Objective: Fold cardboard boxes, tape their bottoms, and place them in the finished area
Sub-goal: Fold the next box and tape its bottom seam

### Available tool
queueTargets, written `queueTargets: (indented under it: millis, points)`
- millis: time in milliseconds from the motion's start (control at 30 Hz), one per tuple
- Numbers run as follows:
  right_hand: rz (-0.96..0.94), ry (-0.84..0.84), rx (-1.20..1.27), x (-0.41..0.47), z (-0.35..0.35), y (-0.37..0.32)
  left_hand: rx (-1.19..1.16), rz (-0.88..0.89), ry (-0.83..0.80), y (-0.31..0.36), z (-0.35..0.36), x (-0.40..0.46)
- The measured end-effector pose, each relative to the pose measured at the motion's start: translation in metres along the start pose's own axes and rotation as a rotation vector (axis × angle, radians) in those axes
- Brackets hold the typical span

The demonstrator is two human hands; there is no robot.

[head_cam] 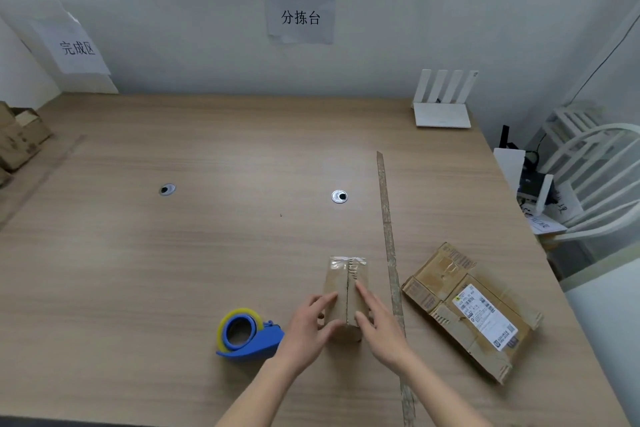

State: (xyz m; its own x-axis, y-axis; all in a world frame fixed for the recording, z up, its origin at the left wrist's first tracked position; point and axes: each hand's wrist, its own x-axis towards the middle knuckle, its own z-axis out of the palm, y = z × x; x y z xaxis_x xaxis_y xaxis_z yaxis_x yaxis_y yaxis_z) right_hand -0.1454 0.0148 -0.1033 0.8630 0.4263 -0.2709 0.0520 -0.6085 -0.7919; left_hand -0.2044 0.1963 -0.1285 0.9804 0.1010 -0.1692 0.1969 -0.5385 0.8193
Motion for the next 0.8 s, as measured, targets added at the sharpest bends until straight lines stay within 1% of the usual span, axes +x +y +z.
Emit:
queueTargets:
  millis: [67, 133, 200, 267, 333, 400, 533, 600, 633, 700, 733, 800]
  points:
    - [0.011, -0.022, -0.018, 0.002, 0.001, -0.004, 0.027, -0.006, -0.001, -0.003, -0.006, -0.003]
    - [0.022, -0.013, -0.041, 0.002, 0.001, -0.005, 0.11, -0.022, 0.044, -0.013, -0.016, -0.008]
    - [0.029, 0.02, -0.06, -0.001, 0.002, -0.004, 0.265, -0.071, 0.111, -0.032, -0.028, -0.018]
    - [0.029, 0.068, -0.065, -0.006, 0.003, -0.002, 0.464, -0.133, 0.136, -0.058, -0.04, -0.033]
    - [0.019, 0.113, -0.067, -0.007, 0.004, -0.002, 0.629, -0.233, 0.099, -0.083, -0.049, -0.044]
    - [0.021, 0.142, -0.068, -0.008, 0.004, -0.001, 0.72, -0.342, 0.038, -0.101, -0.051, -0.048]
    - [0.013, 0.157, -0.088, -0.008, 0.003, 0.002, 0.656, -0.409, -0.064, -0.114, -0.047, -0.042]
    - [-0.008, 0.188, -0.12, -0.008, 0.002, 0.001, 0.612, -0.391, -0.064, -0.114, -0.05, -0.04]
    - [-0.035, 0.211, -0.143, -0.008, 0.002, -0.002, 0.54, -0.373, -0.048, -0.111, -0.052, -0.039]
    - [-0.121, 0.224, -0.164, -0.005, 0.002, -0.01, 0.317, -0.31, -0.023, -0.099, -0.059, -0.039]
    - [-0.164, 0.192, -0.156, -0.002, 0.003, -0.018, 0.227, -0.255, -0.01, -0.091, -0.064, -0.039]
    - [-0.205, 0.063, -0.102, 0.004, 0.009, -0.034, 0.1, -0.167, 0.005, -0.073, -0.076, -0.038]
